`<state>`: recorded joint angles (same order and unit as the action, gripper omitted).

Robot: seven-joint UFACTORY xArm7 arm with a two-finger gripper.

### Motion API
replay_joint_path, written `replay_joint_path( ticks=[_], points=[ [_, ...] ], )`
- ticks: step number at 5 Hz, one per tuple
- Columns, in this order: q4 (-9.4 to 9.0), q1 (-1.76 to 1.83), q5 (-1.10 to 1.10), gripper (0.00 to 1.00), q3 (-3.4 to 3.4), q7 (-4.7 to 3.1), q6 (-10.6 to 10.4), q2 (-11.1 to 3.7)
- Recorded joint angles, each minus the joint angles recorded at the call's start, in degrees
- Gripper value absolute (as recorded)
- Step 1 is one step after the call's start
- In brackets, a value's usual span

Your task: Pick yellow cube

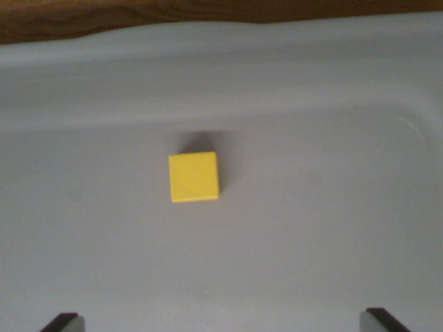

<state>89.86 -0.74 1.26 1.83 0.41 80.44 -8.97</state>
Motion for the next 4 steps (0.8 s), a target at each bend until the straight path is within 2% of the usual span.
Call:
replay_joint_path(
  ticks=[1,2,3,4],
  points=[
    [-0.26,0.14,0.0,0.0,-0.15,-0.28,-1.99,-2.32],
    [-0.26,0.14,0.0,0.0,-0.15,-0.28,-1.99,-2.32],
    [-0.56,0.29,-0.01,0.0,-0.32,-0.61,-4.24,-4.95],
    [-0.56,0.29,-0.01,0.0,-0.32,-0.61,-4.24,-4.95]
  ],
)
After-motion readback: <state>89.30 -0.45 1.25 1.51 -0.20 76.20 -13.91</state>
